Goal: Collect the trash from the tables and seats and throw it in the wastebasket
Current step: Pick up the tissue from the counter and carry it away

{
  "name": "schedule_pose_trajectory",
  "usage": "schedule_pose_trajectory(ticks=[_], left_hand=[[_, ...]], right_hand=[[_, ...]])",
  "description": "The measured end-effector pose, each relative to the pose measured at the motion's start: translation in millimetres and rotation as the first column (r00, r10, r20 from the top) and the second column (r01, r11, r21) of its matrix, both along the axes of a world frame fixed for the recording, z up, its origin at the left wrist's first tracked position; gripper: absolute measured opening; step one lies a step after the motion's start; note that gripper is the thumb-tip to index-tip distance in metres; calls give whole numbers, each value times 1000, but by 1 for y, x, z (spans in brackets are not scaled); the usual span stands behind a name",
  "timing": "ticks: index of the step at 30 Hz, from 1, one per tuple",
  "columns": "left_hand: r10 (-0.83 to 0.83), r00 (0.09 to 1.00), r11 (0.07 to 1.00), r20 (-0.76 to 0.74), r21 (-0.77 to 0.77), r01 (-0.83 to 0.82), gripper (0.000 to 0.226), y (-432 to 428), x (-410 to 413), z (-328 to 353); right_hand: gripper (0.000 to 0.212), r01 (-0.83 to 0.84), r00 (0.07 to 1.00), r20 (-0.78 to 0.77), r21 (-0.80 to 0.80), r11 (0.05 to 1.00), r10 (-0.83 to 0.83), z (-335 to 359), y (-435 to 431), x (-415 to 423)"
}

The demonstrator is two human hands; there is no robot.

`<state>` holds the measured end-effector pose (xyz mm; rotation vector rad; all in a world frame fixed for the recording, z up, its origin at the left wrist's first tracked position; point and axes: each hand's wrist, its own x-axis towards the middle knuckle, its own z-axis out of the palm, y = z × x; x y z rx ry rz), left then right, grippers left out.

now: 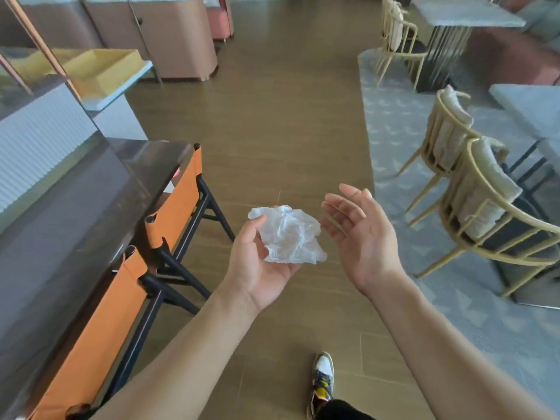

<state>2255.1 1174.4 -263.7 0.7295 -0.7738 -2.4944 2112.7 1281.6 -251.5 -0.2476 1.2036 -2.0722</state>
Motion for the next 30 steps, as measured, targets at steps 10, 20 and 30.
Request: schedule_pose_trajectory(ticks=[10,20,30], left_hand=[[142,989,990,-38,16,-142,35,-129,-157,11],[214,976,975,-34,-43,-216,32,-318,-268,-14],[227,971,970,-80,-69,-233,36,-552,-363,11]], right_hand=[[44,-158,987,-25,5,987,158,27,-154,-166],[37,-251,966,-64,19,968,251,16,-351,-272],[43,-299,951,-68,23,954,300,36,-577,-363]])
